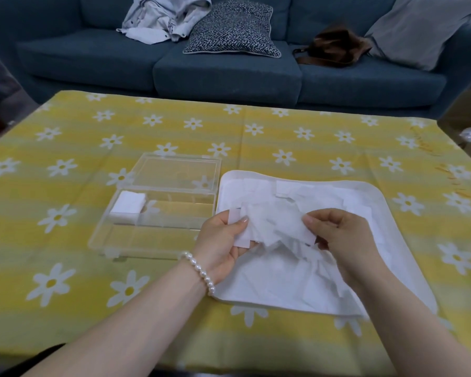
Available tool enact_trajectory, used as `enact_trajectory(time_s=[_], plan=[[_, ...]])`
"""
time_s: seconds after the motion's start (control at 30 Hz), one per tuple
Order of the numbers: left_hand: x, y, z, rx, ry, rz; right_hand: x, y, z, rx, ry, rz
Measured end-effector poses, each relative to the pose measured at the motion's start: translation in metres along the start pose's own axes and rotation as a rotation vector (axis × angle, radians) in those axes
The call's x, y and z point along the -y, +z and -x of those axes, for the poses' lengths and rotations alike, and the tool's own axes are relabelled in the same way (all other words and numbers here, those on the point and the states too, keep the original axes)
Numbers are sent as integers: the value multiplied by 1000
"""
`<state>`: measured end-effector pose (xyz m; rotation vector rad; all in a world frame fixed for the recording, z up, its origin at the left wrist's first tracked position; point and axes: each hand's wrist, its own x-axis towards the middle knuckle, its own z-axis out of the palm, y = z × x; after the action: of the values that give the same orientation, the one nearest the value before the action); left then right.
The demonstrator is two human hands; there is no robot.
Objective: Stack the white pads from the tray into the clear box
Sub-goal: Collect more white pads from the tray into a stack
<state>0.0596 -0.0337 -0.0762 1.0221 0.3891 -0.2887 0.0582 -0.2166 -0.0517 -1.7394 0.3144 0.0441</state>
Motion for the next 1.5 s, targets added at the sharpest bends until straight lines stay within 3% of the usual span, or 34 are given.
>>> enact_trajectory(time_s=[0.17, 0.43, 0.7, 0.87, 0.97, 1.03, 1.17, 1.4, 1.5], plan=[[4, 6, 4, 61, -42, 73, 3, 9, 6, 60, 208, -484], [13, 20, 17, 92, -10, 242, -7, 56, 40, -46, 235, -417], [15, 25, 26, 100, -45, 116, -14, 67, 46, -36, 258, -354], [15, 21, 24, 50, -35, 190, -8, 58, 45, -65, 170, -247], [7, 19, 23, 92, -50, 237, 0, 44, 33, -239, -43, -181], [5, 19, 23, 124, -59, 222, 6, 32, 24, -213, -172, -43], [6, 20, 24, 162, -107, 217, 10, 19, 15, -48, -177, 157], [7, 18, 22, 168, -98, 216, 10, 11, 10, -123, -222, 170], [5, 17, 21, 139, -86, 236, 13, 10, 10, -230, -280, 94]])
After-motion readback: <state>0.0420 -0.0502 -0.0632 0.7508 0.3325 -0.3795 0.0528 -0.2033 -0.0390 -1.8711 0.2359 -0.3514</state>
